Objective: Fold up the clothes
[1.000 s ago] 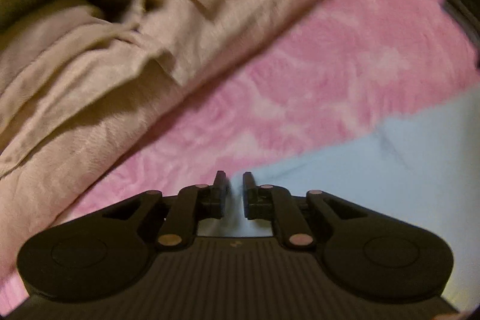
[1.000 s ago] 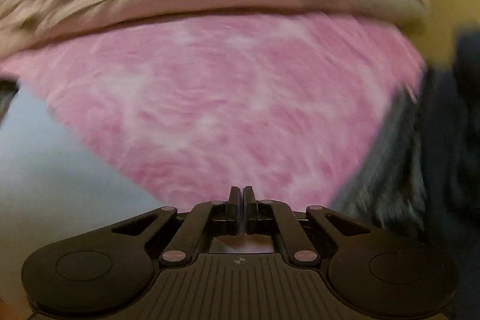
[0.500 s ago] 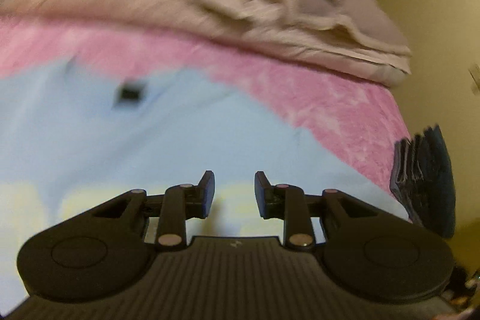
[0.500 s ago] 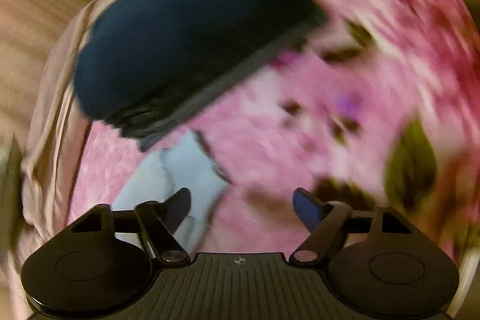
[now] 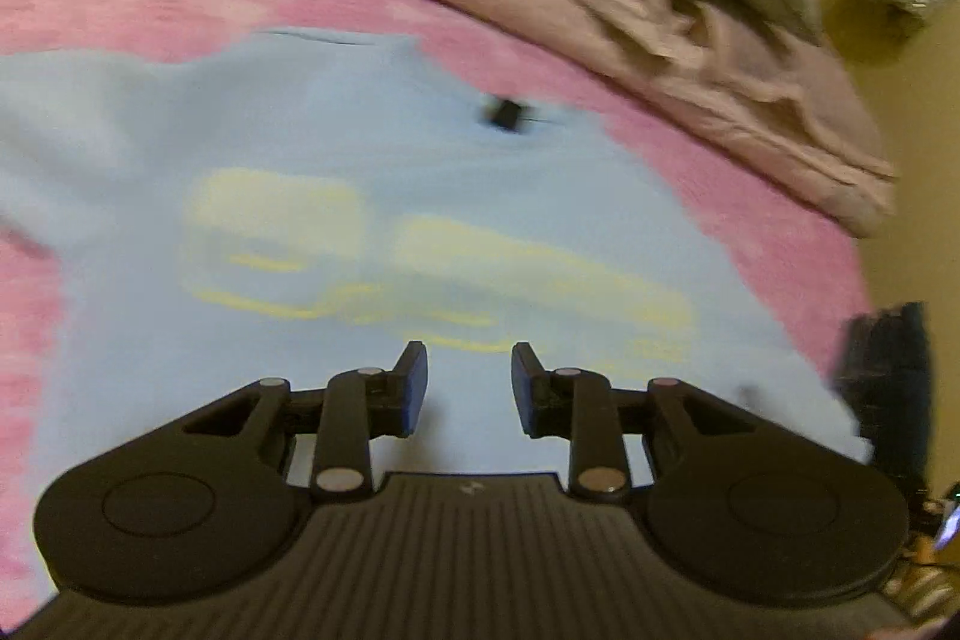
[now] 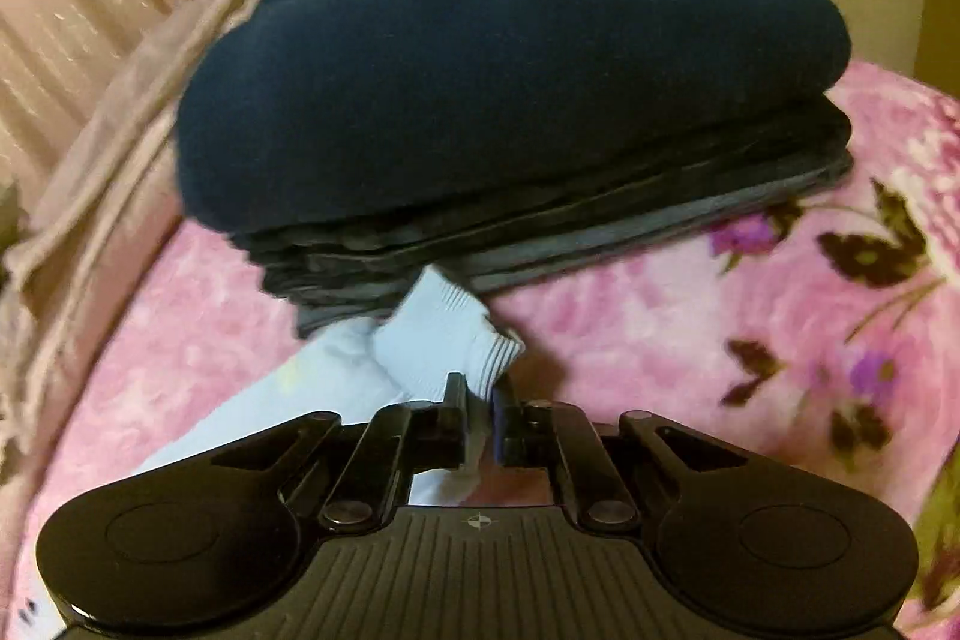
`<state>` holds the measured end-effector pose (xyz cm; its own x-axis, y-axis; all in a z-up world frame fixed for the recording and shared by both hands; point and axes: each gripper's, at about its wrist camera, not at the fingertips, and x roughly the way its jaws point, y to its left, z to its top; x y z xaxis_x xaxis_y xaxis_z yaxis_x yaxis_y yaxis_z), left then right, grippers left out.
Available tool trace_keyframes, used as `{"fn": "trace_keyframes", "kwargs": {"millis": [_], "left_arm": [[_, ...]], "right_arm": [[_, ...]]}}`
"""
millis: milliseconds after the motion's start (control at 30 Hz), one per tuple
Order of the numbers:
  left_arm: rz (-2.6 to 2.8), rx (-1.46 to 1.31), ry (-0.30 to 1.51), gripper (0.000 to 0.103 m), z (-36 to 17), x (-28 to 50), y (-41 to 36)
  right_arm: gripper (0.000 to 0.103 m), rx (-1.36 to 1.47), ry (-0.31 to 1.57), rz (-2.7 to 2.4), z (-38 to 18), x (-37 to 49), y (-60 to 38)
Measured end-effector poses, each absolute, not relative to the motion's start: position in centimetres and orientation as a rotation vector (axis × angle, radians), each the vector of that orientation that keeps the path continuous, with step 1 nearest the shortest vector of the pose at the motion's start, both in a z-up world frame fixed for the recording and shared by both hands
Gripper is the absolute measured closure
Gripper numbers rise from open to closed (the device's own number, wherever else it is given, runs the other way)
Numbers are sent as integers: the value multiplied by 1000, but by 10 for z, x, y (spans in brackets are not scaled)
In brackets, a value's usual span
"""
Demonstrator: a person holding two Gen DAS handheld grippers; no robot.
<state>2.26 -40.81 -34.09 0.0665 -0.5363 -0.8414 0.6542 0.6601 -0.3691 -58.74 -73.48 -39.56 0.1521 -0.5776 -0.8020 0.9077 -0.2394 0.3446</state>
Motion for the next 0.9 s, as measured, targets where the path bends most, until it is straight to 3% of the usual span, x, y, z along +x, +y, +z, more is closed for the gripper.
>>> {"fn": "trace_keyframes", "kwargs": {"millis": [67, 133, 167, 533, 833, 900], "left_arm": [[-824, 126, 1203, 76, -344, 33, -385], [-750, 108, 1197, 71, -346, 48, -359], [-708, 97, 1187, 67, -346, 57, -345], [-293, -48, 1025, 54, -352, 219, -225], [-125, -245, 1018, 55, -398, 352, -183], [-113, -289, 1068, 64, -415, 368, -180]], "right_arm": [[84, 1131, 479, -1463, -405, -584, -736], [54, 1090, 515, -1512, -399, -576, -732], [19, 1057, 537, -1550, -394, -571, -728], [16, 1099, 594, -1499, -377, -477, -670], [16, 1095, 627, -1448, -378, -383, -625], [16, 1074, 643, -1432, -378, -367, -620]]}}
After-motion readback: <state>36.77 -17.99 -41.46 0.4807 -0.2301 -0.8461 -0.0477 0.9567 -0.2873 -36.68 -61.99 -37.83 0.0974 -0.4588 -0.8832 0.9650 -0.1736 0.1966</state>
